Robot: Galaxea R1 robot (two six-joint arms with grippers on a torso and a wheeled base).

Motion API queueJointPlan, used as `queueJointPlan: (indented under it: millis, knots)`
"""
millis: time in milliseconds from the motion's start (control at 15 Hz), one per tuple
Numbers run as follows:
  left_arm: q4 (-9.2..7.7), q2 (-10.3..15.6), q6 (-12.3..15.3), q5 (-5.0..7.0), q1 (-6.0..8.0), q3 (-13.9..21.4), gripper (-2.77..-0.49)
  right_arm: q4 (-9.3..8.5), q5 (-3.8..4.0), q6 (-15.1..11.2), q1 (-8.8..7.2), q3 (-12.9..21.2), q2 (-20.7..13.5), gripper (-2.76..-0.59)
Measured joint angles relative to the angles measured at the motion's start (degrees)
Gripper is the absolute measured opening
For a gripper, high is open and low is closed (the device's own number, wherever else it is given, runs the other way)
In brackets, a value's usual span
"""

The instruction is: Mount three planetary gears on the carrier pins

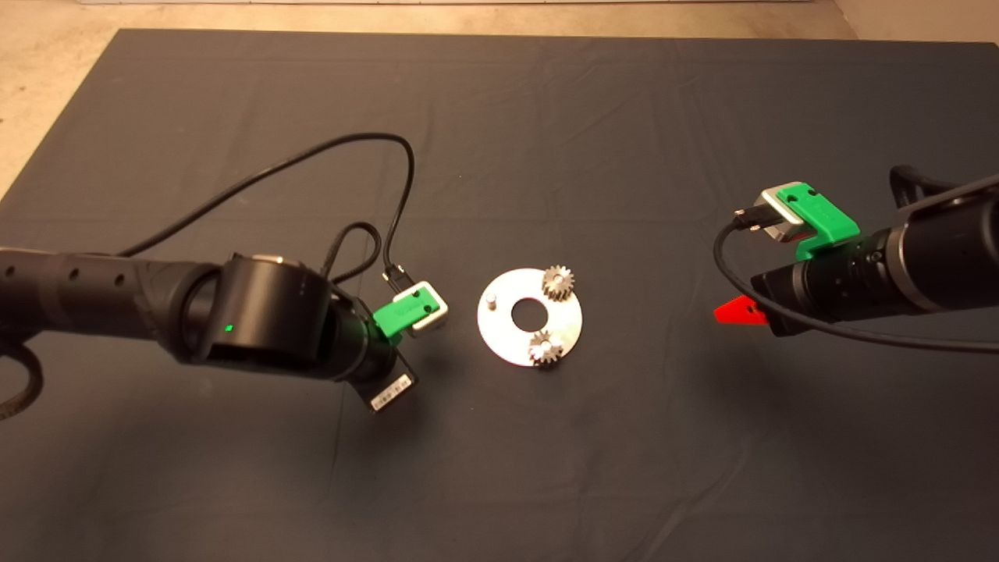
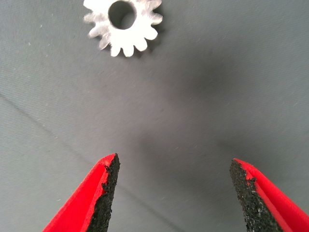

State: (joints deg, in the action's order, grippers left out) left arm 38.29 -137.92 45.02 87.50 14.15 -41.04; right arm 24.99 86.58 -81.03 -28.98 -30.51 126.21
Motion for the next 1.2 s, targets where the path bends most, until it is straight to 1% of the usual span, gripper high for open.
queueJointPlan:
  millis: [67, 133, 200, 400, 467, 600, 667, 800, 867, 933, 1000, 1133, 1200]
  knots:
    - [-1.09, -0.11, -1.04, -0.05, 0.48, -0.44, -1.64, 0.00, -0.06, 0.05, 0.59, 0.00, 0.02, -1.47]
    - [-1.87, -0.40, -2.30, -0.07, 0.83, -1.11, -1.64, 0.00, -0.04, 0.05, 0.85, 0.00, 0.04, -1.47]
    - [-2.13, -0.69, -3.32, -0.10, 1.13, -1.91, -1.64, 0.00, -0.14, 0.07, 0.85, 0.00, 0.15, -1.47]
    - [-2.62, -0.88, -5.41, -0.05, 1.14, -3.98, -1.64, 0.00, -0.37, 0.07, 0.90, 0.00, 0.28, -1.47]
    - [-3.08, -1.16, -5.75, -0.05, 1.14, -4.80, -1.64, 0.00, -0.44, 0.07, 1.16, 0.00, 0.28, -1.47]
    - [-4.25, -3.03, -7.95, -0.02, 1.22, -8.14, -1.64, -0.02, -0.48, 0.07, 1.84, 0.00, 0.30, -1.47]
    - [-4.31, -4.29, -8.56, -0.10, 1.56, -9.76, -1.64, 0.00, -0.45, 0.08, 1.84, 0.00, 0.28, -1.47]
    - [-4.61, -5.29, -8.75, -2.04, 2.40, -10.77, -1.64, 0.00, -0.37, 0.07, 1.84, 0.00, 0.26, -1.47]
    - [-4.67, -6.08, -8.80, -2.67, 2.58, -11.98, -1.64, -0.02, -0.41, 0.07, 1.84, 0.00, 0.28, -1.47]
    - [-4.67, -7.06, -8.95, -2.86, 2.71, -13.19, -1.64, 0.00, -0.44, 0.07, 1.84, 0.00, 0.28, -1.47]
    - [-4.73, -7.60, -9.03, -3.12, 2.90, -13.50, -1.64, -0.01, -0.52, 0.07, 1.84, 0.00, 0.30, -1.47]
    - [-4.80, -7.95, -9.19, -3.69, 3.84, -13.50, -1.64, 0.00, -0.45, 0.07, 1.84, 0.00, 0.28, -1.47]
    - [-4.79, -7.94, -9.18, -3.82, 4.00, -13.52, -1.64, 0.00, -0.44, 0.07, 1.84, 0.00, 0.28, -1.47]
